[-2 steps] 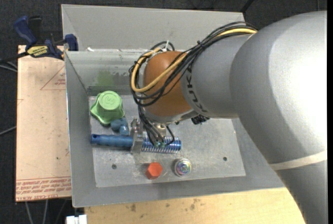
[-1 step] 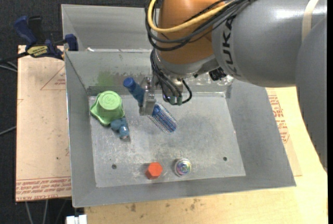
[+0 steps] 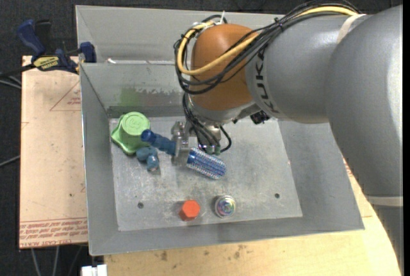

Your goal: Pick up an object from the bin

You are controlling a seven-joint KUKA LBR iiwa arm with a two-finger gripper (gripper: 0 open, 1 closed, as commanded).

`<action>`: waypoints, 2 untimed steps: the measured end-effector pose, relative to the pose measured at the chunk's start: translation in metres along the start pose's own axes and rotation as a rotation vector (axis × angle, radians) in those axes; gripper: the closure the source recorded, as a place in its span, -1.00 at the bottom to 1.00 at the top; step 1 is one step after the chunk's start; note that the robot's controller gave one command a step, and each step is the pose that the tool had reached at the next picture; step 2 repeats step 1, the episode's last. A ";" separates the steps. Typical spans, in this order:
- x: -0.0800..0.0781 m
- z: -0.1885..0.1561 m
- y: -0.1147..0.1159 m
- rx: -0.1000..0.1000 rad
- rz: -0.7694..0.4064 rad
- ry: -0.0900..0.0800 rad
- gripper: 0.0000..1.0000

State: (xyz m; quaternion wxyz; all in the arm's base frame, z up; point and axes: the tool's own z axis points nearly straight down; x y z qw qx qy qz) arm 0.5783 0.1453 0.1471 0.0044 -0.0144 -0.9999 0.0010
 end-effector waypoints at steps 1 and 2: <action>0.003 -0.125 0.010 -0.006 -0.004 -0.018 1.00; 0.003 -0.125 0.010 -0.006 -0.004 -0.018 1.00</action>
Offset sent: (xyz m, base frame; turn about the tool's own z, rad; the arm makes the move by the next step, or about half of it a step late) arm -0.0033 0.0091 0.1211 -0.0022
